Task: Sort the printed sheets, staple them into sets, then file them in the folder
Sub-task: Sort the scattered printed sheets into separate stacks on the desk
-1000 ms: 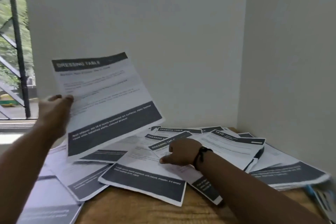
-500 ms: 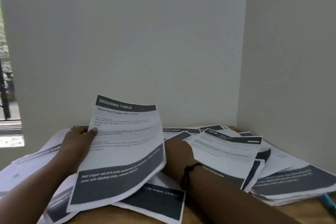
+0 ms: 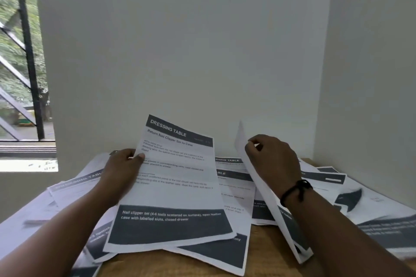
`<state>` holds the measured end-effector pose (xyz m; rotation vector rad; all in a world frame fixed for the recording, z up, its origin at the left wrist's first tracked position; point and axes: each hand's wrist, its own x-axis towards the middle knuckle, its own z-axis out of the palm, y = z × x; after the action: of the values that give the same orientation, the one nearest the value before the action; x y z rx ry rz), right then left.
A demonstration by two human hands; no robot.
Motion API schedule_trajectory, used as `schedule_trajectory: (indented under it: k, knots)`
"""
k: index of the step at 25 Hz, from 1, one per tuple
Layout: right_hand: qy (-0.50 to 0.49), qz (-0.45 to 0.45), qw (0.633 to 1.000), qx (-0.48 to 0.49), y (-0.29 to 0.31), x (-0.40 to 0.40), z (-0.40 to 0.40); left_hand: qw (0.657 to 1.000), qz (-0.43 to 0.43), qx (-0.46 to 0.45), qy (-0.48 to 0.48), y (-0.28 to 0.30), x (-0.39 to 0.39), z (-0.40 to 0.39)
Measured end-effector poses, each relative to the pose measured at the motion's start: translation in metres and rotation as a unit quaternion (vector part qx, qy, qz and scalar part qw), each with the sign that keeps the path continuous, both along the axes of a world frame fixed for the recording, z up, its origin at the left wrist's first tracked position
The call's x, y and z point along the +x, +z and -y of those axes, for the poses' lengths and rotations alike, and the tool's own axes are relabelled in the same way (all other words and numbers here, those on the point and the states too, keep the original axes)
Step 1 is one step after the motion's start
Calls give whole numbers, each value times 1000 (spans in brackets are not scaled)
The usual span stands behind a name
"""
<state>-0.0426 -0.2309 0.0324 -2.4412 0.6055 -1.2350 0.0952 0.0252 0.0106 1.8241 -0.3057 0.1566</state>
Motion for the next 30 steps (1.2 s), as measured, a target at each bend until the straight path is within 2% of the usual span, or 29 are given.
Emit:
schedule_trajectory:
  k: [3, 7, 9, 12, 15, 19, 23, 26, 28, 30]
  knots:
    - [12, 61, 997, 35, 9, -3, -7, 1000, -22, 3, -13, -2, -1, 3]
    - [84, 109, 985, 103, 15, -12, -34, 992, -38, -23, -117, 0, -14, 12]
    - [128, 76, 985, 81, 8, -13, -55, 989, -38, -12, -146, -1, -20, 19]
    - [173, -22, 985, 8, -16, -7, -88, 978, -58, -11, -201, 0, -30, 23]
    - [230, -100, 967, -42, -39, 0, -111, 971, -62, 10, -229, -1, -31, 23]
    - [320, -164, 931, -54, -43, -1, -114, 990, -11, 19, -142, -7, -21, 21]
    - [266, -97, 958, 39, -29, 5, -73, 989, 43, -123, -74, 7, -17, 10]
    - [200, -60, 976, 62, -24, 11, -39, 958, 64, -269, -75, 22, -15, -5]
    - [202, -40, 970, 126, -24, 15, -27, 946, 39, -312, -77, 27, -14, -15]
    - [247, -21, 936, 250, -27, 20, -27, 953, 8, -290, -84, 28, -14, -20]
